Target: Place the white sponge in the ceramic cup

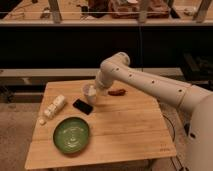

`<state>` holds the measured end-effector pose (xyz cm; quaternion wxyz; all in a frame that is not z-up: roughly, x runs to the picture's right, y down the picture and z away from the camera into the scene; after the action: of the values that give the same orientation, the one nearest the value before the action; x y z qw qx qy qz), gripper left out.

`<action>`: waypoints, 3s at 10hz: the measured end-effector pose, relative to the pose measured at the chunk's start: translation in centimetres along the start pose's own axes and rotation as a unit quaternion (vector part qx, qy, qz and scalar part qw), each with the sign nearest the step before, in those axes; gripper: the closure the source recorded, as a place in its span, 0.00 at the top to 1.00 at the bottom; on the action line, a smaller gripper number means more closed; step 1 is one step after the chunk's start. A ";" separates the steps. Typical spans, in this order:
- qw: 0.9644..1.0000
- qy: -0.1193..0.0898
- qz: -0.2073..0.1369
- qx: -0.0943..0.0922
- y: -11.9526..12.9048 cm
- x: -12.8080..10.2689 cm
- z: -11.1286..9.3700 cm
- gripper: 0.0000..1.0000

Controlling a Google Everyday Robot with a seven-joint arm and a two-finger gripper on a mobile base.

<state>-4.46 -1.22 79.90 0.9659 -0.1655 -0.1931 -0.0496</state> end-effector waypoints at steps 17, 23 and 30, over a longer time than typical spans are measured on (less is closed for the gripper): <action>0.992 -0.123 0.032 0.016 -1.8 -13.1 -3.3 0.01; 0.992 -0.114 0.022 0.046 -3.8 -13.4 -9.0 0.01; 0.992 -0.100 0.060 0.037 -6.8 -7.6 -6.3 0.01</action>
<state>-10.26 -9.47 73.53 0.9485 -0.1447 -0.2799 0.0329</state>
